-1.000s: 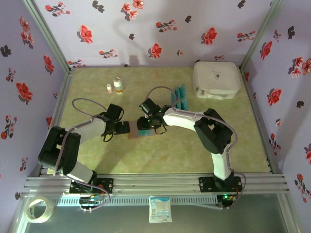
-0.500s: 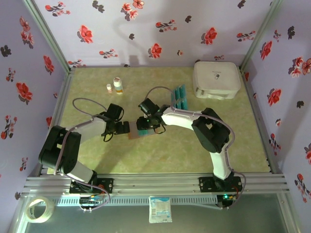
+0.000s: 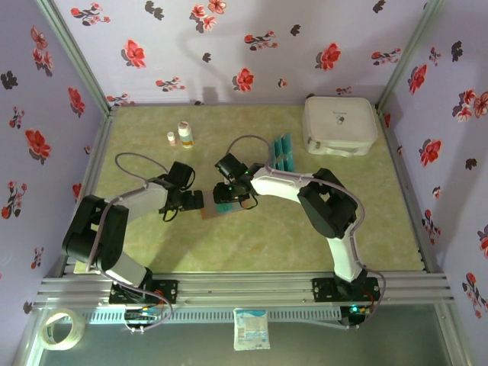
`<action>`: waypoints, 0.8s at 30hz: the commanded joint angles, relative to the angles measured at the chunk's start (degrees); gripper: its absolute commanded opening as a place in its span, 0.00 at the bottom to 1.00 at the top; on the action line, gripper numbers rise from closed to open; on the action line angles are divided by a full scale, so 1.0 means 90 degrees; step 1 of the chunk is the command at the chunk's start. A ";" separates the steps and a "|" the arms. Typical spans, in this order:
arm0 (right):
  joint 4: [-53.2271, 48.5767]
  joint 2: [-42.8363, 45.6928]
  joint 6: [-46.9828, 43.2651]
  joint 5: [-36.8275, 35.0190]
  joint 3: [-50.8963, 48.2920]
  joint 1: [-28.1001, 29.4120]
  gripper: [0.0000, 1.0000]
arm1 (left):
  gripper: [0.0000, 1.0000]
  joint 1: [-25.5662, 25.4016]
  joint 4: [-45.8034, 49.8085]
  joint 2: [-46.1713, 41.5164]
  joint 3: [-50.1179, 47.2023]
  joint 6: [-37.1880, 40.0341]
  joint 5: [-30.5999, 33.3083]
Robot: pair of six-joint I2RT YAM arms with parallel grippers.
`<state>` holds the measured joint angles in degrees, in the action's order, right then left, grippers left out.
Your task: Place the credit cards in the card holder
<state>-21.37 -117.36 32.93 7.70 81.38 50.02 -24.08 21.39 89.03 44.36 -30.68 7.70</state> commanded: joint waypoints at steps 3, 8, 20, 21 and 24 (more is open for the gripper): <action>-0.0008 0.0054 -0.0047 0.0078 -0.0092 -0.0079 0.46 | 1.00 0.0059 -0.0301 0.0303 0.0042 0.0211 -0.0170; 0.0052 0.0056 0.0000 0.0211 -0.0115 -0.0076 0.45 | 1.00 0.0064 -0.0323 0.0356 0.0057 0.0206 -0.0188; 0.0215 -0.0034 0.0187 0.0413 0.0002 0.0096 0.43 | 1.00 0.0062 -0.0356 0.0449 0.0071 0.0225 -0.0239; 0.0225 -0.0052 0.0204 0.0446 0.0024 0.0118 0.42 | 1.00 0.0065 -0.0367 0.0450 0.0074 0.0225 -0.0237; 0.0258 -0.0121 0.0266 0.0501 0.0089 0.0200 0.42 | 1.00 0.0066 -0.0373 0.0441 0.0071 0.0218 -0.0246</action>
<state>-20.51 -117.38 33.87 10.98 81.25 50.81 -24.08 22.31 90.06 45.28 -30.22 7.92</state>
